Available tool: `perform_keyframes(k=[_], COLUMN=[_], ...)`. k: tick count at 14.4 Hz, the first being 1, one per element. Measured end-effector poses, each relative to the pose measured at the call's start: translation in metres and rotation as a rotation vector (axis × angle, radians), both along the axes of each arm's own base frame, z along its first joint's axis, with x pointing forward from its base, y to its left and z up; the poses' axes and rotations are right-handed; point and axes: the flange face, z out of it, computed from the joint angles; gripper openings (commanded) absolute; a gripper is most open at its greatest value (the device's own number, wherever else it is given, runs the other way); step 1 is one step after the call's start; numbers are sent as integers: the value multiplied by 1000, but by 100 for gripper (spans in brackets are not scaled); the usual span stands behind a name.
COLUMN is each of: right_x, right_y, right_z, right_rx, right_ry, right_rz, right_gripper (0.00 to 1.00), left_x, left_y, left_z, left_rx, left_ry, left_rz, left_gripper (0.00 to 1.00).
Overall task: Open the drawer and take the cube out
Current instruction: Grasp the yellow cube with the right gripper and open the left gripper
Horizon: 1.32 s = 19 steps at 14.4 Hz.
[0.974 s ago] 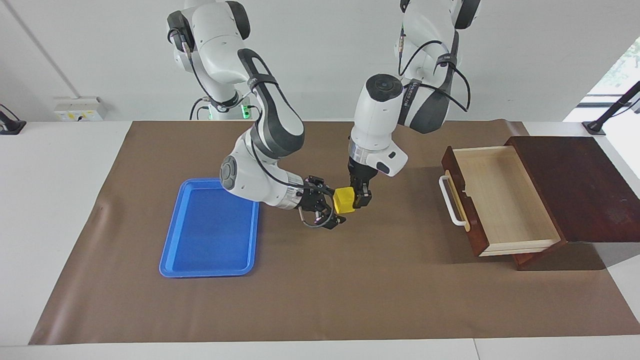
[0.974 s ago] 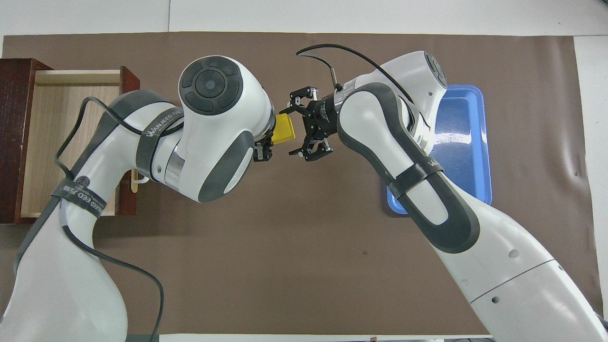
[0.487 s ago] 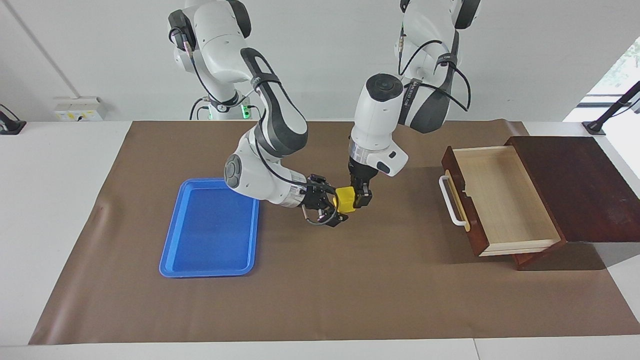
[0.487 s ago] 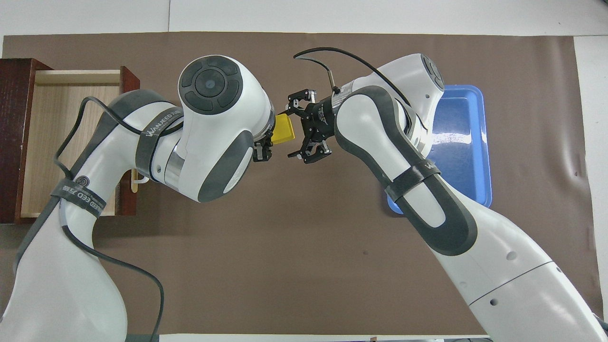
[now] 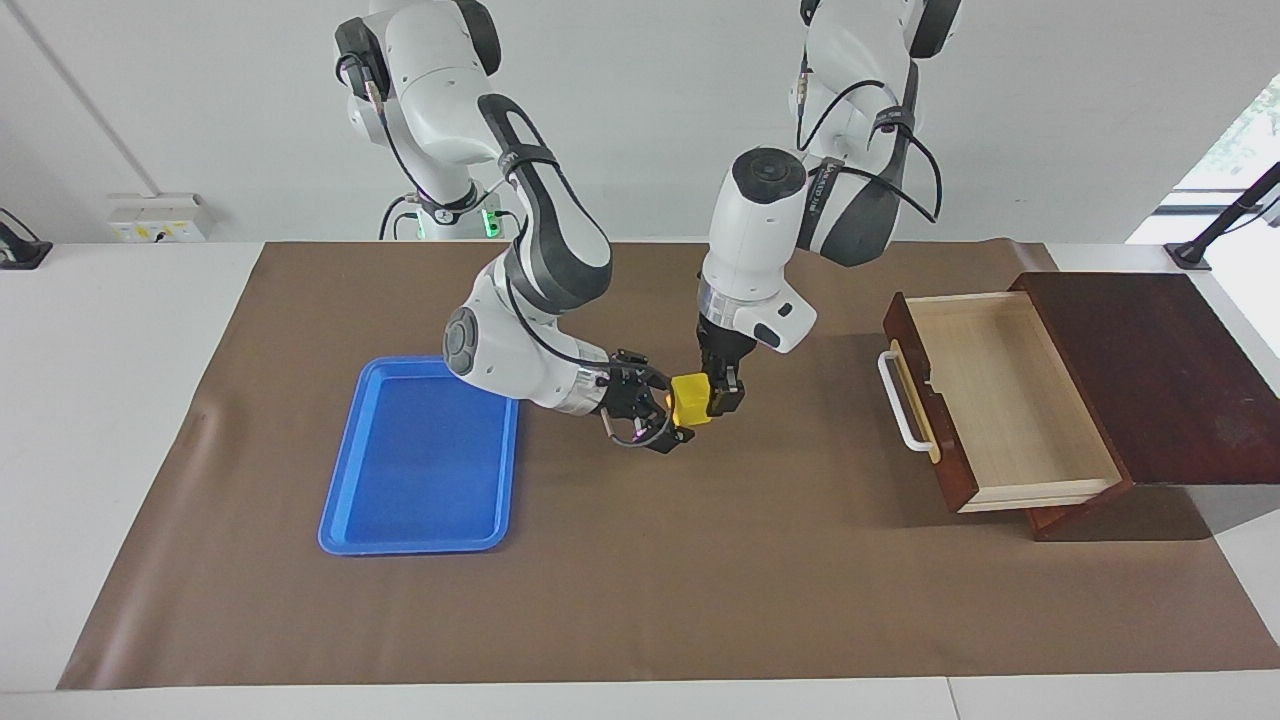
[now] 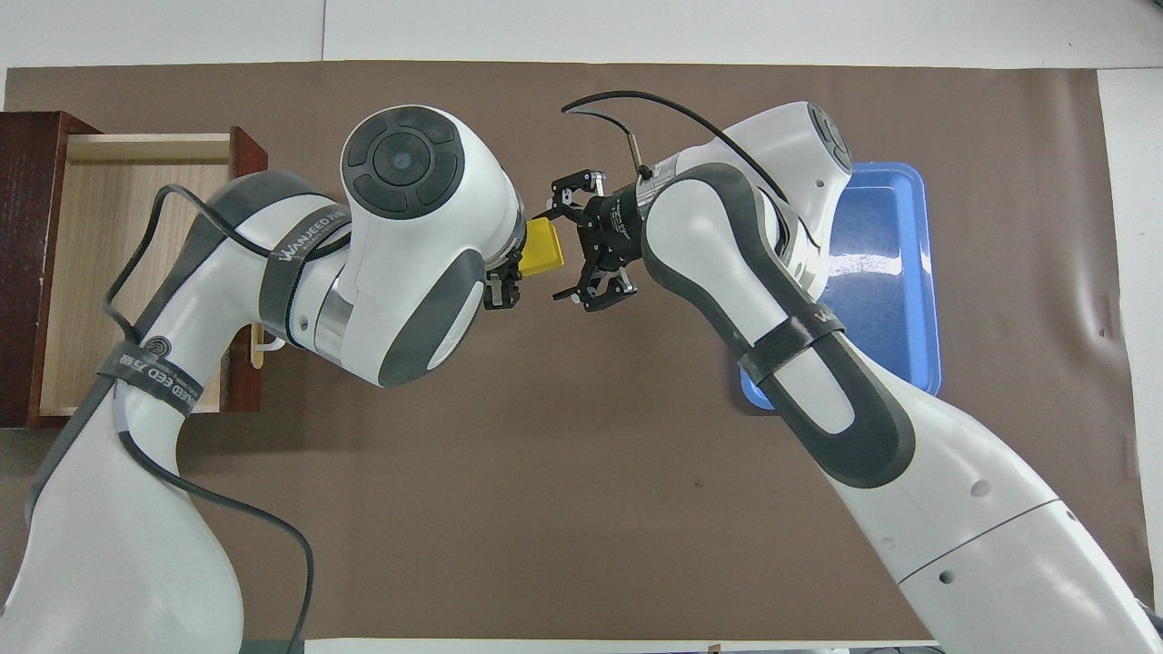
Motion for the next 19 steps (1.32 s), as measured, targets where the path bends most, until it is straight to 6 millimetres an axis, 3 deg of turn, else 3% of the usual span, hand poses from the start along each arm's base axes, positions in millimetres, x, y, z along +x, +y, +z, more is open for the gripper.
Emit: perform_keyframes(k=[7, 12, 15, 17, 19], right_x=[-1, -2, -3, -3, -2], right_y=[-1, 0, 3, 3, 2], right_z=[11, 10, 10, 10, 10], right_rx=[7, 6, 6, 6, 6], right_ry=[-9, -7, -7, -8, -11], right_rz=[4, 6, 9, 9, 5], right_gripper=[99, 85, 82, 72, 52], left_x=[0, 0, 0, 0, -2], left_y=[0, 0, 0, 0, 0], left_z=[0, 0, 0, 0, -1], left_rx=[1, 3, 4, 5, 9], left_ry=[0, -1, -1, 1, 8], left_rz=[1, 2, 2, 2, 0], left_gripper=[0, 0, 0, 0, 0])
